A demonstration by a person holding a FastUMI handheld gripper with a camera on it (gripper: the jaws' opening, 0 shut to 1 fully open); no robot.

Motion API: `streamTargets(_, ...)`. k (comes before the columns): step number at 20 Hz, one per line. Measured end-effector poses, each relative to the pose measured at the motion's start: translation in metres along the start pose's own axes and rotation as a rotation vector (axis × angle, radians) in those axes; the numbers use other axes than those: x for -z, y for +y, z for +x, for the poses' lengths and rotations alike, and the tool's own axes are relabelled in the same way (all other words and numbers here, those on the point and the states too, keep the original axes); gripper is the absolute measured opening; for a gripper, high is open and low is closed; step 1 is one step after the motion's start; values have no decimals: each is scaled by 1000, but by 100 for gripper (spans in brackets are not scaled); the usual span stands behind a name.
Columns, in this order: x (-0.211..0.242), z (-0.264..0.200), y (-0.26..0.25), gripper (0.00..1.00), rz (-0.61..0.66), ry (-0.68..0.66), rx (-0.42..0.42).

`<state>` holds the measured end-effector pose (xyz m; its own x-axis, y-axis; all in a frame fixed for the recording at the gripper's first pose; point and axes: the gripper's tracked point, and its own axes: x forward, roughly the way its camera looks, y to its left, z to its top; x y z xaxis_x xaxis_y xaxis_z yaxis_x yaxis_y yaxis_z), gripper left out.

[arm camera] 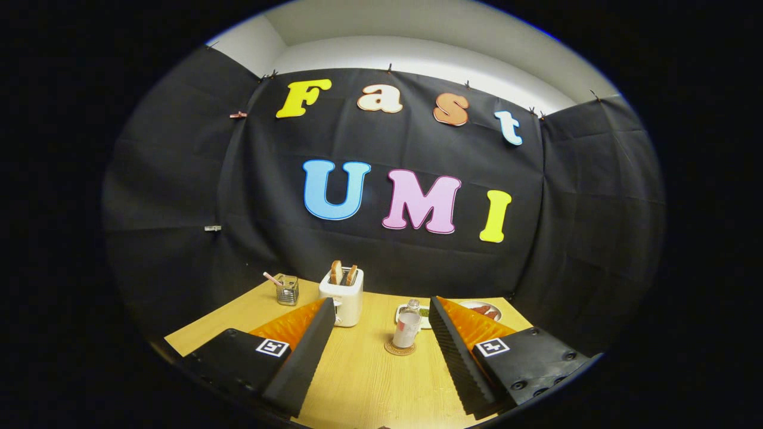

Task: Take the bottle from table, then pour the juice into the cup, finally place the bottle on the coaster

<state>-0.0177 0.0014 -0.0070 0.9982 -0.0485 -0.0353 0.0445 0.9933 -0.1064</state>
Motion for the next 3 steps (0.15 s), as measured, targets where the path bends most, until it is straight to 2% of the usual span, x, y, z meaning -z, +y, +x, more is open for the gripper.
streamTargets(3,-2,-5,6,97,-11,-5,-16)
